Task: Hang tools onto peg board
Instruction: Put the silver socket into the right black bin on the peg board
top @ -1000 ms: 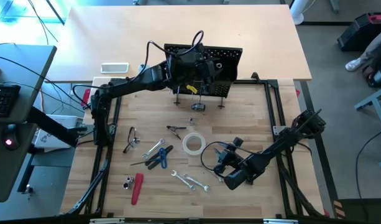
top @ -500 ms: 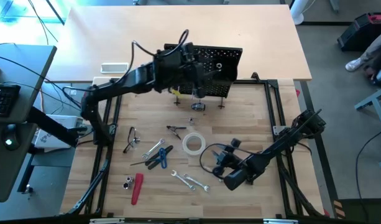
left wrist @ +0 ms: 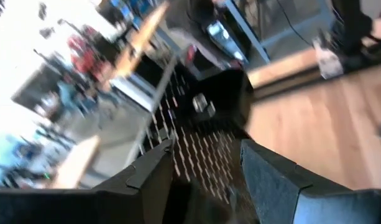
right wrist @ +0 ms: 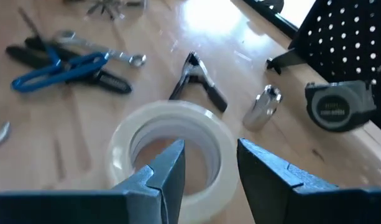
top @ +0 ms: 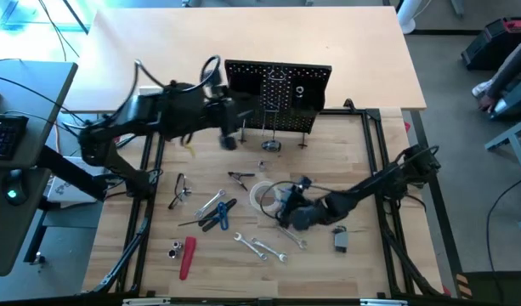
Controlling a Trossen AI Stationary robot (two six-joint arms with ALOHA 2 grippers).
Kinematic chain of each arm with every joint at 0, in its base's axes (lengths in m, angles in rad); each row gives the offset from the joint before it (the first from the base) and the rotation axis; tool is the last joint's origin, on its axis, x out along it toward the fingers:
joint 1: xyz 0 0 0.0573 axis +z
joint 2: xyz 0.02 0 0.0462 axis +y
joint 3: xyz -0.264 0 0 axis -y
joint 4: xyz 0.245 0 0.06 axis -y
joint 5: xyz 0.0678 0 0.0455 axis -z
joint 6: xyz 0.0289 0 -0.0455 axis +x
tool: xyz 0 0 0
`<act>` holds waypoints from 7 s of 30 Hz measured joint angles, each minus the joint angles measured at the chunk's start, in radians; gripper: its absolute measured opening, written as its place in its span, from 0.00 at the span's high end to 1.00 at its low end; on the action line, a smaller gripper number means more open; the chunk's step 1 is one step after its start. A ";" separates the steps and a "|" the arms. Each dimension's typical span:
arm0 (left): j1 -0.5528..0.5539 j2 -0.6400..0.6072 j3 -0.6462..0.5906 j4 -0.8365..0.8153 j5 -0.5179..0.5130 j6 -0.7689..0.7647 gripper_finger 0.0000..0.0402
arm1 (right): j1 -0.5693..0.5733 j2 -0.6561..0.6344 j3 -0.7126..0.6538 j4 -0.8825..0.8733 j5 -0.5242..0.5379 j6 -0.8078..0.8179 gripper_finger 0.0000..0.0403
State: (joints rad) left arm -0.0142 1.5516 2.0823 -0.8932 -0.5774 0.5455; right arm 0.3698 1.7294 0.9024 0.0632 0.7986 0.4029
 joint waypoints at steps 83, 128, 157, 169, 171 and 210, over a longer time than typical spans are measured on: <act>-0.322 -0.849 -1.317 0.271 -0.037 -0.620 0.55 | -0.451 0.242 0.000 0.465 -0.432 -0.224 0.67; -0.322 -0.732 -1.316 0.272 -0.045 -0.641 0.55 | -0.238 -0.438 0.001 0.095 -0.280 -0.302 0.80; -0.320 -0.587 -1.316 0.383 -0.041 -0.611 0.55 | -0.443 -0.473 0.761 -0.708 -0.207 -0.508 0.80; -0.320 -0.582 -1.316 0.386 -0.027 -0.623 0.55 | -0.628 -0.360 0.850 -0.850 -0.332 -0.479 0.81; -0.320 -0.582 -1.316 0.385 -0.027 -0.622 0.55 | -0.633 -0.355 0.851 -0.853 -0.333 -0.481 0.81; -0.321 -0.582 -1.316 0.398 -0.010 -0.624 0.55 | -0.724 -0.316 0.850 -0.968 -0.343 -0.402 0.78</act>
State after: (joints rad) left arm -0.3351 0.9699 0.7662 -0.4950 -0.5877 -0.0781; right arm -0.3538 1.4132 1.7527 -0.9043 0.4556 0.0009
